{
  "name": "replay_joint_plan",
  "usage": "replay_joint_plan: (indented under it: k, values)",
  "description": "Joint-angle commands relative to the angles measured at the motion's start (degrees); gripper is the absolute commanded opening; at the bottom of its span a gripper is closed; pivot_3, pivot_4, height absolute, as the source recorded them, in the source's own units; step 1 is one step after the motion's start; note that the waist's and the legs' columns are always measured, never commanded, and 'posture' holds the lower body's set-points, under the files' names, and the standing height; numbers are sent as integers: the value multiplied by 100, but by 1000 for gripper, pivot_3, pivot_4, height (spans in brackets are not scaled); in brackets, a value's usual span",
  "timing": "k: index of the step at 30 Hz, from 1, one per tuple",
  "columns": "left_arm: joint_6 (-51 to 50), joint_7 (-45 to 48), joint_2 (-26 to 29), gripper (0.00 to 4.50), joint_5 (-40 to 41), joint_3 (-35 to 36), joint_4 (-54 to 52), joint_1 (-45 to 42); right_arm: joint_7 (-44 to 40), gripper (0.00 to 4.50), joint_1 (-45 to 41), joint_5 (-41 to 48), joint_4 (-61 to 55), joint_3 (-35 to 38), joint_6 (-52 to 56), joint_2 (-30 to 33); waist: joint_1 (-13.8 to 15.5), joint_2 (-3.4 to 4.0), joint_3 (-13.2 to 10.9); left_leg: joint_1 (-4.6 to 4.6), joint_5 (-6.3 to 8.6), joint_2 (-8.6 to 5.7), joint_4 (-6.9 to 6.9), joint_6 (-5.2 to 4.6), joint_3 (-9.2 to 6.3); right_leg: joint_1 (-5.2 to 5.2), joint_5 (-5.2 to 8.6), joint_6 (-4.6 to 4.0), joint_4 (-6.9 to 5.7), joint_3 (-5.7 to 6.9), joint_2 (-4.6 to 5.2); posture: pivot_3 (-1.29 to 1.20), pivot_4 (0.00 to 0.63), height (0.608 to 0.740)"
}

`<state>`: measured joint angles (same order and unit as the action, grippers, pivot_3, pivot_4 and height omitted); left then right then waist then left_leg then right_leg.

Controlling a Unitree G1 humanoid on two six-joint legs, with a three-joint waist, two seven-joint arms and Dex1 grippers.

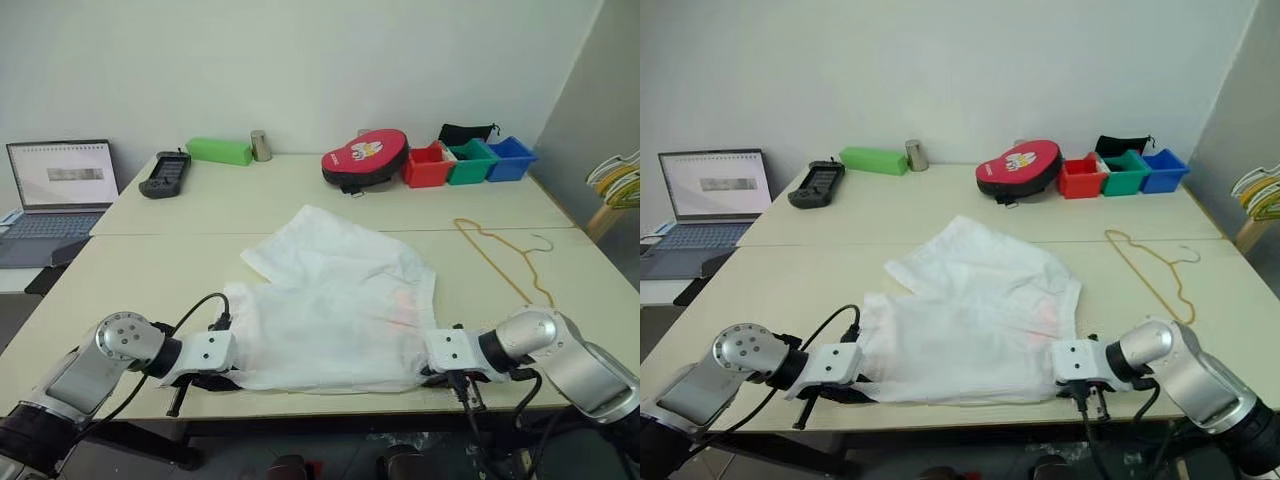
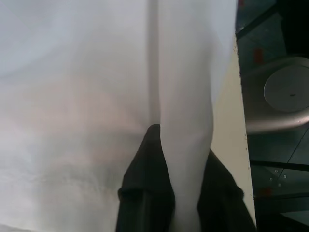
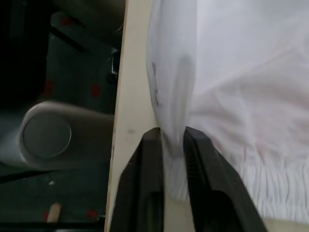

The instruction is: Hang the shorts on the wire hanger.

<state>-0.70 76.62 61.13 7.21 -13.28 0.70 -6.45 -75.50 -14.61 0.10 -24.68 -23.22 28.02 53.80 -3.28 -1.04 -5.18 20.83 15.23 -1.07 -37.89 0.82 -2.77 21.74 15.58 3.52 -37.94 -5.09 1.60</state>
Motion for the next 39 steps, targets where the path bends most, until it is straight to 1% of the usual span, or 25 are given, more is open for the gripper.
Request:
replay_joint_plan:
  k: [1, 3, 5, 7, 10, 12, 14, 15, 17, 18, 19, 20, 21, 22, 23, 24, 26, 28, 31, 35, 39]
  values:
    - [-189, -2, 123, 1475, -32, 188, -43, 138, -153, 1698, -181, 349, -298, 197, 250, 60, 0, 2, 0, 0, 0, 1, 0, 0, 0, 0, 0, 0, -1, 2, 0, -45, 46, 740]
    - [-255, 160, 225, 1895, 74, 253, -196, 257, -261, 2197, -242, 532, -416, 268, 355, 140, -2, 6, -4, 0, 0, 1, 2, 0, 0, 2, 0, 0, -2, 2, 0, -45, 40, 740]
    - [-324, 358, 383, 2295, 252, 388, -463, 366, -411, 2660, -362, 885, -649, 461, 685, 266, -11, 5, -7, 2, 0, 3, 3, 0, 1, 5, 0, 0, -1, 2, 0, -45, 40, 740]
    - [-626, 583, 578, 2726, 631, 621, -1029, 324, -648, 3141, -492, 1392, -935, 811, 1030, 508, -14, 3, -16, 7, 2, 6, 4, 3, 4, 11, 0, -1, 0, 0, 1, -48, 33, 740]
    - [-1105, 756, 749, 3387, 1130, 846, -1713, 225, -410, 3877, -715, 1720, -948, 1126, 1537, 519, -7, -11, -19, 22, 4, 10, 3, 7, 3, 26, 0, 0, 3, 6, 4, -52, 31, 740]
    - [-1617, 887, 843, 3864, 1583, 982, -2104, 68, -54, 4418, -963, 1871, -682, 1324, 2068, 339, -2, -21, -19, 23, 6, 15, 4, 10, 2, 24, 0, 0, 6, 8, 12, -61, 27, 740]
    - [-1861, 943, 809, 4083, 1758, 984, -2218, -219, 161, 4480, -1141, 2032, -406, 1457, 2519, 236, -5, -20, -20, 22, 6, 16, 3, 10, 4, 25, 0, 0, 6, 9, 9, -69, 27, 740]
    - [-2120, 863, 623, 4313, 1900, 906, -2202, -580, 446, 4490, -1277, 1927, -18, 1507, 2645, 98, -8, -25, -23, 22, 6, 15, 3, 10, 6, 25, 0, 0, 5, 8, -2, -78, 25, 740]
    - [-2509, 599, 184, 4313, 2051, 752, -2117, -1211, 997, 4490, -1558, 1756, 713, 1606, 2853, -179, -9, -31, -25, 22, 6, 16, -4, 10, 7, 24, -3, -4, 3, 6, -21, -78, 25, 740]
    - [-2618, 533, 75, 4313, 2082, 712, -2095, -1369, 1142, 4490, -1637, 1734, 889, 1620, 2912, -245, -10, -30, -24, 24, 6, 16, -3, 10, 12, 26, -4, -4, 5, 2, -22, -78, 25, 740]
    - [-2721, 360, -150, 4313, 2057, 653, -2039, -1581, 1295, 4490, -1728, 1681, 1144, 1637, 2892, -294, -14, -33, -26, 9, 6, 15, -6, 10, 16, 7, -5, -3, 4, -1, -22, -101, 23, 740]
    - [-2852, -398, -950, 4313, 1931, 550, -1808, -2077, 1758, 4490, -1961, 1358, 2045, 1648, 2580, -425, -21, -34, -24, 14, 5, 12, -9, 10, 16, 0, -8, 1, 3, -5, -24, -112, 21, 740]
    - [-2952, -963, -1540, 4313, 1840, 474, -1638, -2440, 2102, 4490, -2136, 1119, 2718, 1653, 2345, -523, -17, -24, -16, 24, 5, 14, -8, 9, 22, -3, -30, 33, 6, -11, -27, -112, 21, 740]
    - [-2966, -1572, -2143, 4313, 1596, 333, -1452, -2755, 2571, 4490, -2347, 805, 3581, 1626, 1967, -601, 9, -20, -14, 12, 5, 12, -9, 9, 20, -18, -35, 44, 16, -12, -27, -119, 18, 740]
    - [-2974, -1988, -2584, 4313, 1360, 209, -1352, -2904, 2952, 4490, -2579, 575, 4380, 1631, 1654, -658, 6, -38, -21, 1, 4, -7, -19, 7, 15, -33, -39, 51, 27, -1, -20, -124, 18, 740]
    - [-2892, -2249, -2852, 4313, 1160, 103, -1326, -2908, 3085, 4490, -2773, 417, 4990, 1591, 1305, -641, -11, -42, -15, 21, 0, -1, -17, 3, 13, -31, -56, 60, 39, -10, -20, -133, 18, 740]
    - [-3023, -2536, -3254, 4313, 1076, -12, -1422, -2836, 3290, 4490, -3274, 245, 6198, 1612, 846, -679, -101, -37, -8, 29, 0, -11, -15, 2, 25, -38, -95, 50, 73, -38, -14, -144, 23, 740]
    - [-3164, -2683, -3461, 4313, 1095, -94, -1524, -2782, 3300, 4490, -3670, 131, 7098, 1593, 470, -742, -226, -27, -2, 52, 7, -14, -6, -9, 41, -13, -98, 49, 82, -51, -5, -142, 24, 740]
    - [-3203, -2778, -3609, 4313, 1024, -239, -1598, -2744, 3374, 4490, -4118, -9, 8184, 1616, 111, -852, -440, -15, 5, 121, 9, -11, 1, -11, 46, 64, -99, 48, 78, -56, -3, -127, 29, 740]
    - [-3285, -2940, -3693, 4313, 972, -218, -1576, -2734, 3277, 4490, -4411, -122, 9010, 1642, -112, -966, -596, -5, 10, 123, 15, -7, 12, -16, 29, 66, -95, 52, 80, -50, -11, -102, 34, 740]
    - [-3317, -3132, -3685, 4313, 890, -164, -1505, -2711, 3126, 4490, -4510, -184, 9455, 1682, -187, -1084, -613, -4, 9, 102, 15, -15, -2, -17, 21, 31, -95, 54, 79, -48, -16, -80, 35, 740]
